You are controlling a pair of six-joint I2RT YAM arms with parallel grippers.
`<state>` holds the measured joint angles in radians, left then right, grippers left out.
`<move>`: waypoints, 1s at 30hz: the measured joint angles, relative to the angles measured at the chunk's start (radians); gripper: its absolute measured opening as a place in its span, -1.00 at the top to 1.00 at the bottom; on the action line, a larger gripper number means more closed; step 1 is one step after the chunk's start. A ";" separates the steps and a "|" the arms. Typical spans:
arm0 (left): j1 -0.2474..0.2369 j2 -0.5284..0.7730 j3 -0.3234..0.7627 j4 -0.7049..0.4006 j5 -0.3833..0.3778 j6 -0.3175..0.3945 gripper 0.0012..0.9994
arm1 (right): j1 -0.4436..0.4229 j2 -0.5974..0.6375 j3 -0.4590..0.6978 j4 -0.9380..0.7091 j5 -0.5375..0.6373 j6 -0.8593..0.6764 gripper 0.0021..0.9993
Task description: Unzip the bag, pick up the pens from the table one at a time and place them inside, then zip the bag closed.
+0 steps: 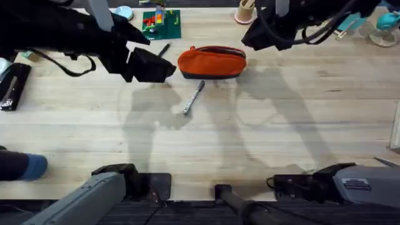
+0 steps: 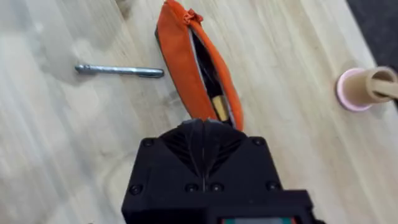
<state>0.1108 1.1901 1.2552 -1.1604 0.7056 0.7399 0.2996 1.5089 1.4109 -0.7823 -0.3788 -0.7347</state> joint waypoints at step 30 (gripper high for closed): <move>0.000 -0.009 0.000 -0.023 0.000 0.000 -0.99 | -0.003 0.235 0.157 -0.084 0.043 -0.139 0.95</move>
<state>0.1108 1.1812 1.2552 -1.1831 0.7052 0.7399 0.2962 1.7435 1.5681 -0.8661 -0.3359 -0.8736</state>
